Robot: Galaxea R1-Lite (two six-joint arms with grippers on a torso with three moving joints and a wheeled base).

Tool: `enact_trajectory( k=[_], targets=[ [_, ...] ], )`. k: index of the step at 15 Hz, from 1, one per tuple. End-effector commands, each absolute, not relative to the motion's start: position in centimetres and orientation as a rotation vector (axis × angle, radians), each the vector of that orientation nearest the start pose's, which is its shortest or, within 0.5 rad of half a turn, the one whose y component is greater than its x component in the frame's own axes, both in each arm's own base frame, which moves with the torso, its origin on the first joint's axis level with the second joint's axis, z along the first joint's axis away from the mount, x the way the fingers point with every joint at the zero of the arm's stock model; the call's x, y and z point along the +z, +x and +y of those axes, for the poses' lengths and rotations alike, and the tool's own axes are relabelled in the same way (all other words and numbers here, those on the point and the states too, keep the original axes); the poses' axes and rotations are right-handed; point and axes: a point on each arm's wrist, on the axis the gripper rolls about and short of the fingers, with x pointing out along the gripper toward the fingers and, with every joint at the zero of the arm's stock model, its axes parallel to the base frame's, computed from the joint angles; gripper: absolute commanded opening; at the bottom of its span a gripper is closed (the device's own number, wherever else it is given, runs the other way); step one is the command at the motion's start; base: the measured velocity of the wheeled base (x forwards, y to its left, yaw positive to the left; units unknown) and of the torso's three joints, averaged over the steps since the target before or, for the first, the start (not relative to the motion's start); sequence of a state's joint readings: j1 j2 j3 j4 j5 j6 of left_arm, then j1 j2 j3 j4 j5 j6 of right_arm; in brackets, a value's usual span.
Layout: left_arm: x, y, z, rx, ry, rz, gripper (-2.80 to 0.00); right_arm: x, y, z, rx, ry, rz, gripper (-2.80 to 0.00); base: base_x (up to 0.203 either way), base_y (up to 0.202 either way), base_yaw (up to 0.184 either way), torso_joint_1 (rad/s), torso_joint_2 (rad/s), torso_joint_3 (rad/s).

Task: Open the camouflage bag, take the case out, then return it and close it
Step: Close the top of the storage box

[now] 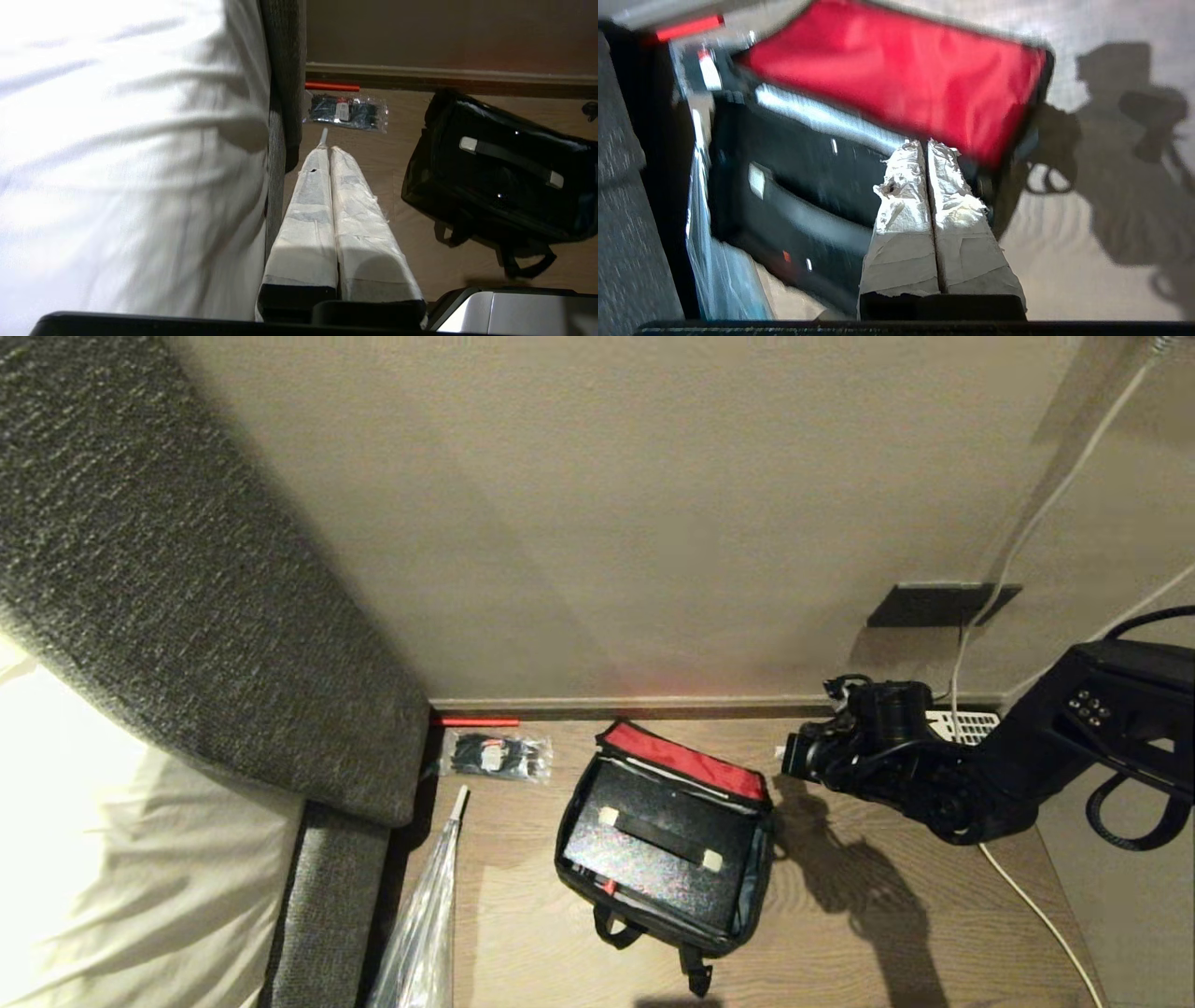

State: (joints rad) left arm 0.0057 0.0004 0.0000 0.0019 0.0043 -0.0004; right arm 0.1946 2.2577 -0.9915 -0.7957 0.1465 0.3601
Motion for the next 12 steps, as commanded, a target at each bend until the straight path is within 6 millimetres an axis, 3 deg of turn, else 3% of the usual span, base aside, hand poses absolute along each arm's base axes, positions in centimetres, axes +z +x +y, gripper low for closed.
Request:
enact_trajectory(
  k=[1,9,10,12],
  targets=[
    [7.5,-2.3,0.0,0.009,0.001,0.003,-2.80,3.9,39.7,8.2,0.246,0.340,0.531,-2.80,0.144,0.000,0.006,0.002,0.00,0.002],
    [7.5,-2.3,0.0,0.011,-0.002,0.003,-2.80,1.8,39.6,8.1,0.200,0.389,0.632,-2.80,0.000,0.000,0.000,0.000,0.00,0.000],
    [7.5,-2.3,0.0,0.011,-0.002,0.003,-2.80,1.7,39.6,8.1,0.194,0.390,0.653,0.00,0.000,0.000,0.000,0.000,0.00,0.000],
    [7.5,-2.3,0.0,0.011,-0.002,0.003,-2.80,1.3,40.6,7.2,0.171,0.400,0.644,0.00,0.000,0.000,0.000,0.000,0.00,0.000]
  ],
)
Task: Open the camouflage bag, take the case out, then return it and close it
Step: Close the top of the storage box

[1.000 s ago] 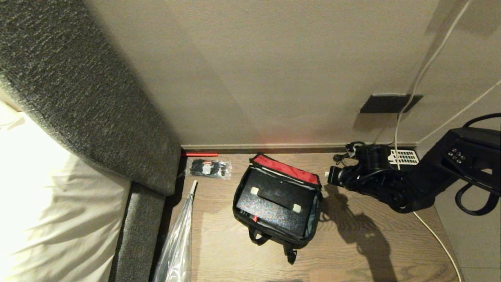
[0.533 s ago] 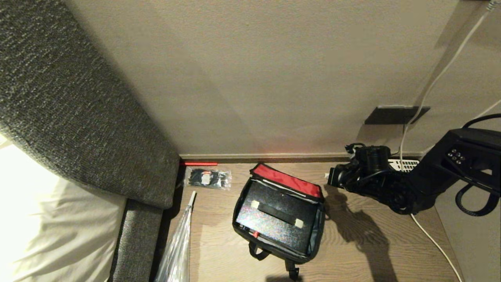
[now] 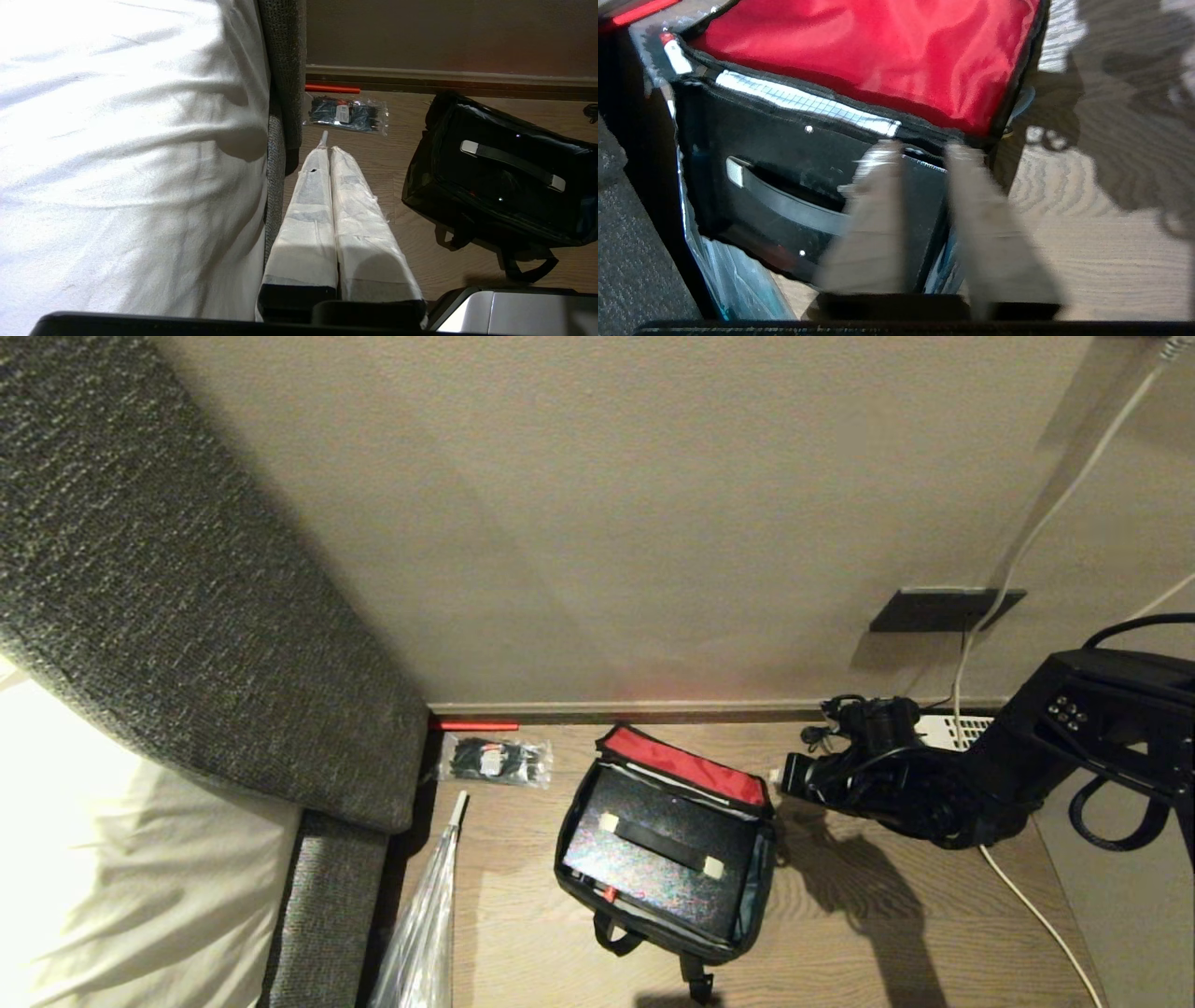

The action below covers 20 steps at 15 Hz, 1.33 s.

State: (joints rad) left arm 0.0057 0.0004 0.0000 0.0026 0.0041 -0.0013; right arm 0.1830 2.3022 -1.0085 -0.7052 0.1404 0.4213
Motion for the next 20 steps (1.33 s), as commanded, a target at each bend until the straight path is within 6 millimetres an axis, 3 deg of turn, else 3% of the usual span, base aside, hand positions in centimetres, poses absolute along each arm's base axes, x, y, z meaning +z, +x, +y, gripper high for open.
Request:
enact_trajectory(
  k=[1,4,8,14,20],
  targets=[
    [7.5,-2.3,0.0,0.011,-0.002,0.003,-2.80,0.9,41.5,6.7,0.156,0.406,0.634,0.00,0.000,0.000,0.000,0.000,0.00,0.000],
    [7.4,-2.3,0.0,0.011,-0.002,0.005,-2.80,-0.9,43.4,4.2,0.099,0.433,0.629,0.00,0.000,0.000,0.000,0.000,0.00,0.000],
    [7.5,-2.3,0.0,0.011,-0.002,0.003,-2.80,-1.9,45.1,3.8,0.011,0.680,0.661,0.00,0.000,0.000,0.000,0.000,0.00,0.000],
    [7.4,-2.3,0.0,0.011,-0.002,0.004,-2.80,-3.6,45.7,8.1,-0.020,0.858,0.770,0.00,0.000,0.000,0.000,0.000,0.00,0.000],
    [7.5,-2.3,0.0,0.011,-0.002,0.003,-2.80,-7.3,45.8,9.0,-0.082,0.826,0.814,0.00,0.000,0.000,0.000,0.000,0.00,0.000]
  ],
)
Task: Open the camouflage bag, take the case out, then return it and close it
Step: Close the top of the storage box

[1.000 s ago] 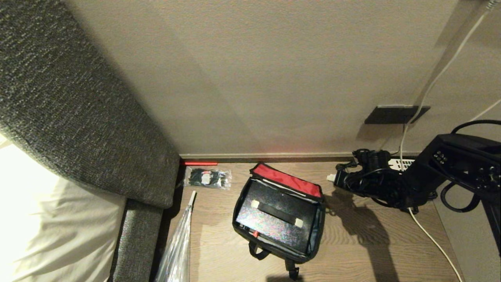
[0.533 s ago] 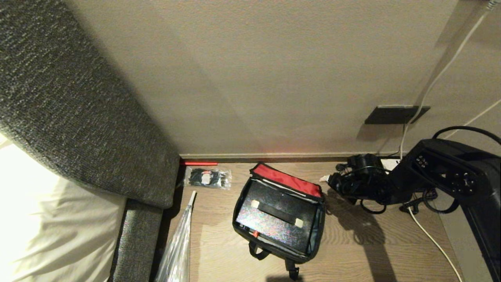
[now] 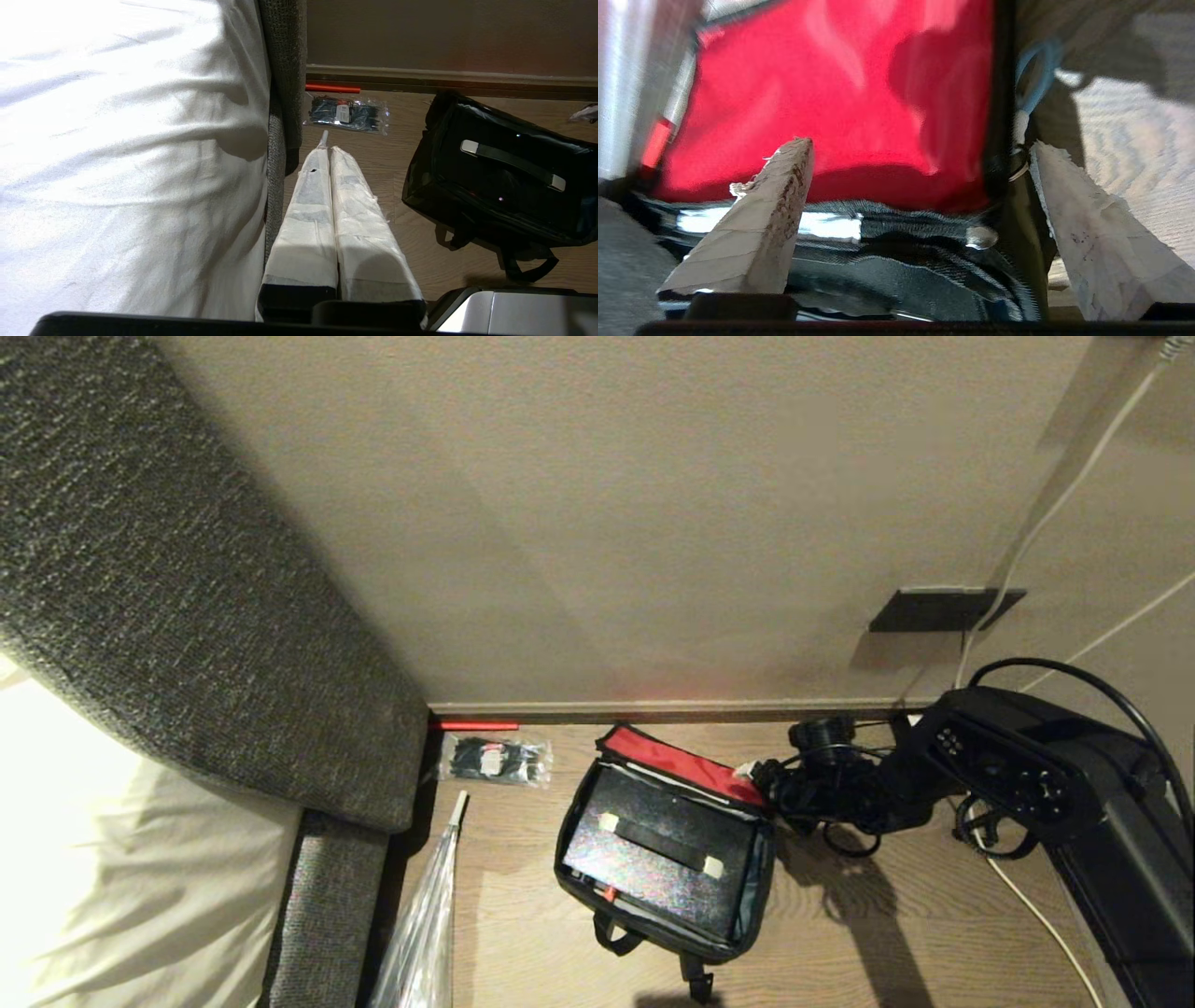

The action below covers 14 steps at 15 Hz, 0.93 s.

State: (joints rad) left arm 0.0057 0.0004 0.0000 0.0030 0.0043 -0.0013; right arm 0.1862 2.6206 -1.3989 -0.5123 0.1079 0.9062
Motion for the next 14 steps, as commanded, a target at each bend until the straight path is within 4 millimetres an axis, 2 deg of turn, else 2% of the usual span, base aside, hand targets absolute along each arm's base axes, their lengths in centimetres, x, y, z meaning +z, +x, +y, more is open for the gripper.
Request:
enact_trajectory(
  k=[1,3,5,14],
  targets=[
    [7.5,-2.3,0.0,0.011,-0.002,0.003,-2.80,-7.5,45.8,9.0,-0.088,0.823,0.817,0.00,0.000,0.000,0.000,0.000,0.00,0.000],
    [7.5,-2.3,0.0,0.011,-0.002,0.003,-2.80,-8.0,45.8,9.0,-0.098,0.822,0.834,0.00,0.000,0.000,0.000,0.000,0.00,0.000],
    [7.4,-2.3,0.0,0.011,-0.002,0.005,-2.80,-7.6,46.6,9.3,-0.098,0.820,0.801,0.00,0.000,0.000,0.000,0.000,0.00,0.000],
    [7.5,-2.3,0.0,0.011,-0.002,0.003,-2.80,-9.6,49.1,9.3,-0.117,0.792,0.706,0.00,0.000,0.000,0.000,0.000,0.00,0.000]
  ],
)
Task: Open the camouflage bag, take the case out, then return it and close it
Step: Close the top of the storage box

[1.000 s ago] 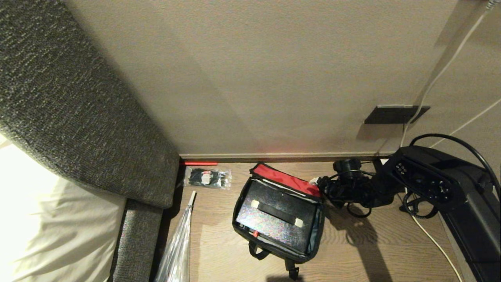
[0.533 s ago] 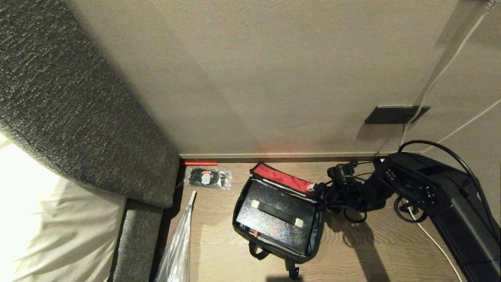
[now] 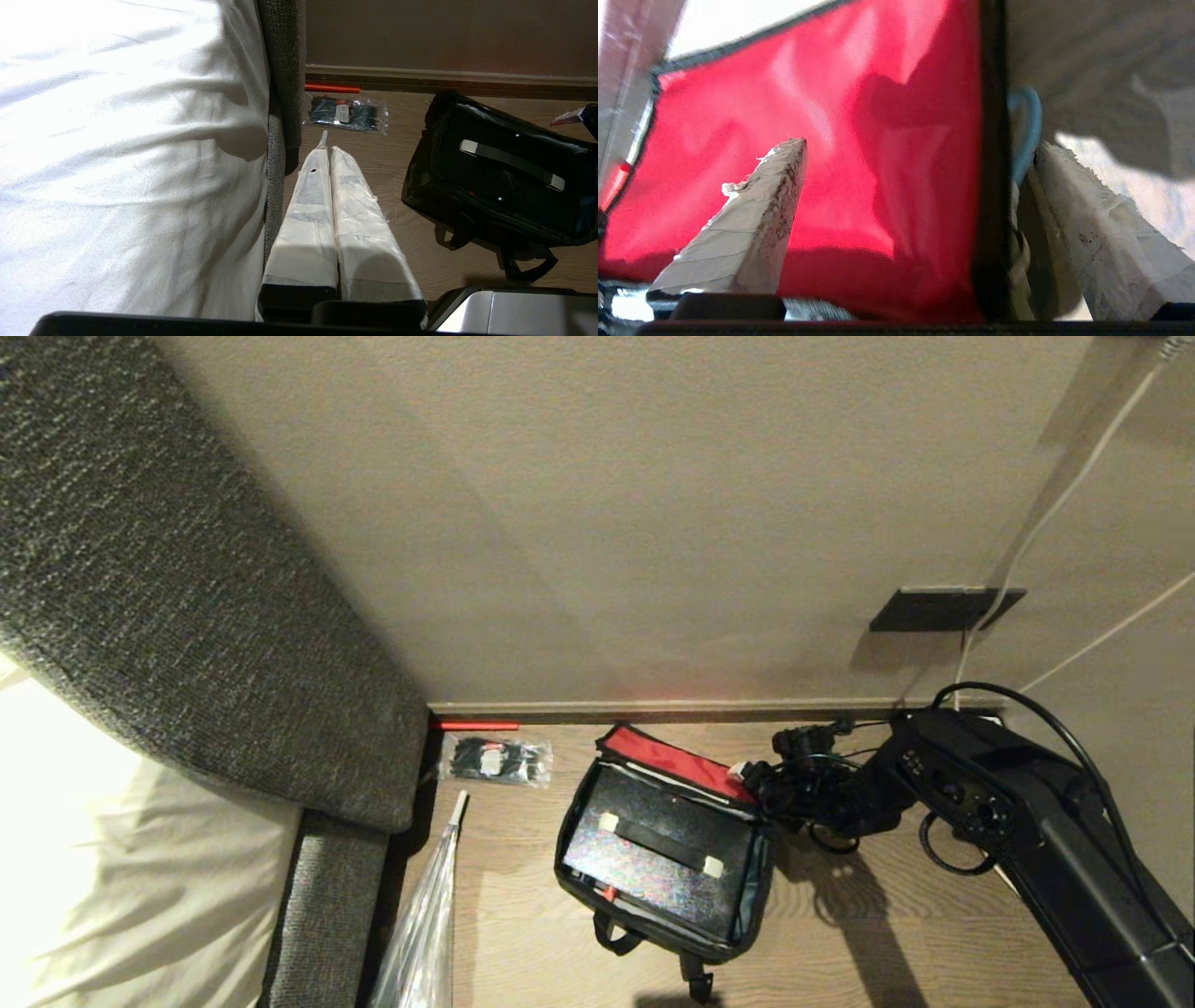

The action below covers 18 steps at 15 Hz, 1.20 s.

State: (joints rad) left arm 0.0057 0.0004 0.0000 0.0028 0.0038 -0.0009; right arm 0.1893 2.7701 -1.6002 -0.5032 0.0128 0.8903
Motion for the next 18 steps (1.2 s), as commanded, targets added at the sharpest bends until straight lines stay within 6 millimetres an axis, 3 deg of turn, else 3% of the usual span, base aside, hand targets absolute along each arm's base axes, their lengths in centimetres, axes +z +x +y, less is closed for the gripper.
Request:
enact_trajectory(
  k=[1,3,4,10,14,18],
  targets=[
    [7.5,-2.3,0.0,0.011,-0.002,0.003,-2.80,-9.7,49.3,9.3,-0.116,0.790,0.702,0.00,0.000,0.000,0.000,0.000,0.00,0.000],
    [7.5,-2.3,0.0,0.011,-0.002,0.003,-2.80,-10.0,49.4,9.3,-0.112,0.781,0.694,0.00,0.000,0.000,0.000,0.000,0.00,0.000],
    [7.5,-2.3,0.0,0.011,-0.002,0.003,-2.80,-10.1,49.5,9.2,-0.108,0.772,0.692,-2.80,0.000,0.000,0.000,0.000,0.00,0.000],
    [7.5,-2.3,0.0,0.011,0.000,0.003,-2.80,-10.3,49.5,9.0,-0.080,0.623,0.658,-2.80,0.000,0.000,0.000,0.000,0.00,0.000],
    [7.5,-2.3,0.0,0.011,-0.002,0.003,-2.80,-7.4,49.3,9.0,-0.058,0.622,0.619,-2.80,0.000,0.000,0.000,0.000,0.00,0.000],
    [7.5,-2.3,0.0,0.011,-0.002,0.003,-2.80,-6.2,46.7,8.6,0.003,0.529,0.665,-2.80,0.000,0.000,0.000,0.000,0.00,0.000]
  ],
)
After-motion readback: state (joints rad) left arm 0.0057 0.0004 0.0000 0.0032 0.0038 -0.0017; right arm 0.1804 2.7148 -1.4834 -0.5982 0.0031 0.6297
